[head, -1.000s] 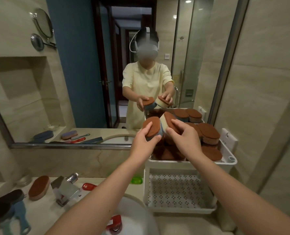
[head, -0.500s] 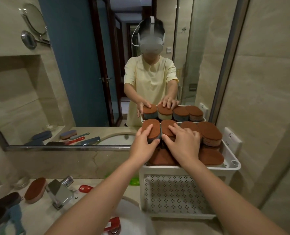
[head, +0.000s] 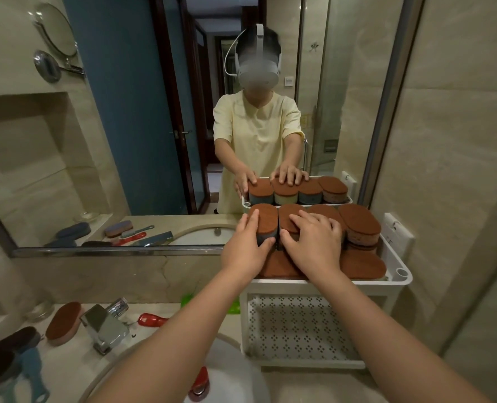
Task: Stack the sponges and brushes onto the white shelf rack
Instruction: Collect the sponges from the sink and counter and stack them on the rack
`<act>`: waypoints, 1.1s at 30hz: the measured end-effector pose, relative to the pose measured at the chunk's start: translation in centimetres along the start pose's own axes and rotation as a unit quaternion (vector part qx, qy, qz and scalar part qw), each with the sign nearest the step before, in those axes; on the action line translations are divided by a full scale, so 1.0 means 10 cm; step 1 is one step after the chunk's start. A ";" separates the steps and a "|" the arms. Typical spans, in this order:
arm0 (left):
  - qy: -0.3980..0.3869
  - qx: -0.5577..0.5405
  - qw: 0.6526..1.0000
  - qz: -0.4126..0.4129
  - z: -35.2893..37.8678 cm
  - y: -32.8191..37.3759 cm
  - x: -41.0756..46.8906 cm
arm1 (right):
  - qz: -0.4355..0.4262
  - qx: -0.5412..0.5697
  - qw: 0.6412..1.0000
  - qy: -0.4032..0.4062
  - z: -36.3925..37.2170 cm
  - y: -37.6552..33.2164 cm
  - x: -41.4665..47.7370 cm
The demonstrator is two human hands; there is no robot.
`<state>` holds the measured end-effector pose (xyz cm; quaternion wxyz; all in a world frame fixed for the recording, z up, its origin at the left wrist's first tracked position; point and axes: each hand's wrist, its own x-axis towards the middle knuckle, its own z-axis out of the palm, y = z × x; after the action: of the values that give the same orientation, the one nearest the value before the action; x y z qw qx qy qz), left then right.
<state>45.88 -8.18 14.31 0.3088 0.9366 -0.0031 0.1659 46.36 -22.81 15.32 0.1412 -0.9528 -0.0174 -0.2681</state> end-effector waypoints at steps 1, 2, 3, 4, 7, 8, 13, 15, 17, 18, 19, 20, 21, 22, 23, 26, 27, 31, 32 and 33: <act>-0.002 0.009 1.000 -0.001 0.00 0.01 0.00 | -0.002 0.002 1.000 -0.003 0.00 0.00 0.00; -0.005 0.012 1.000 -0.002 -0.01 0.01 0.01 | -0.003 0.003 1.000 -0.005 0.00 0.00 0.01; -0.009 0.011 1.000 -0.005 -0.01 0.01 0.01 | -0.002 0.004 1.000 -0.006 0.00 0.01 0.01; -0.014 0.006 1.000 -0.008 -0.01 0.01 0.01 | -0.001 0.005 1.000 -0.007 0.00 0.00 0.01; -0.034 -0.024 0.999 -0.006 -0.03 0.00 0.01 | 0.007 0.033 0.999 -0.010 -0.03 -0.02 0.01; -0.044 -0.048 0.998 -0.004 -0.04 -0.01 0.01 | 0.010 0.049 0.999 -0.012 -0.05 -0.02 0.01; -0.026 -0.159 0.987 0.008 -0.16 -0.11 -0.12 | 0.016 0.126 0.992 0.011 -0.14 -0.06 -0.03; 0.016 -0.221 0.975 -0.007 -0.21 -0.15 -0.24 | -0.017 0.179 0.983 0.034 -0.19 -0.17 -0.10; 0.056 -0.264 0.963 -0.026 -0.28 -0.20 -0.39 | -0.059 0.251 0.965 0.053 -0.23 -0.33 -0.20; 0.076 -0.283 0.955 -0.035 -0.32 -0.24 -0.47 | -0.078 0.288 0.953 0.055 -0.25 -0.43 -0.27; 0.095 -0.302 0.948 -0.043 -0.37 -0.28 -0.56 | -0.095 0.321 0.941 0.053 -0.26 -0.53 -0.34; 0.113 -0.315 0.941 -0.048 -0.41 -0.34 -0.65 | -0.109 0.348 0.930 0.050 -0.26 -0.64 -0.42; 0.130 -0.321 0.937 -0.053 -0.46 -0.40 -0.76 | -0.122 0.371 0.919 0.047 -0.25 -0.76 -0.51; 0.144 -0.324 0.933 -0.058 -0.51 -0.47 -0.87 | -0.132 0.390 0.910 0.044 -0.23 -0.88 -0.60; 0.157 -0.322 0.931 -0.066 -0.56 -0.55 -0.97 | -0.142 0.407 0.902 0.038 -0.20 -1.00 -0.69; 0.194 -0.296 0.930 -0.098 -0.70 -0.85 -1.28 | -0.164 0.445 0.880 0.006 -0.06 -1.34 -0.96; 0.204 -0.285 0.930 -0.112 -0.76 -0.96 -1.38 | -0.167 0.454 0.875 -0.013 0.00 -1.44 -1.04; 0.247 -0.261 0.919 -0.162 -1.00 -1.40 -1.71 | -0.176 0.472 0.860 -0.080 0.25 -1.86 -1.35; 0.255 -0.257 0.916 -0.171 -1.06 -1.51 -1.78 | -0.178 0.471 0.858 -0.098 0.30 -1.96 -1.42; 0.263 -0.252 0.914 -0.180 -1.12 -1.63 -1.85 | -0.179 0.470 0.857 -0.116 0.36 -2.07 -1.48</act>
<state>26.70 9.71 7.61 0.5488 0.7348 0.2051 0.3419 33.28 -1.28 10.15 0.5183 -0.7781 -0.3279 -0.1359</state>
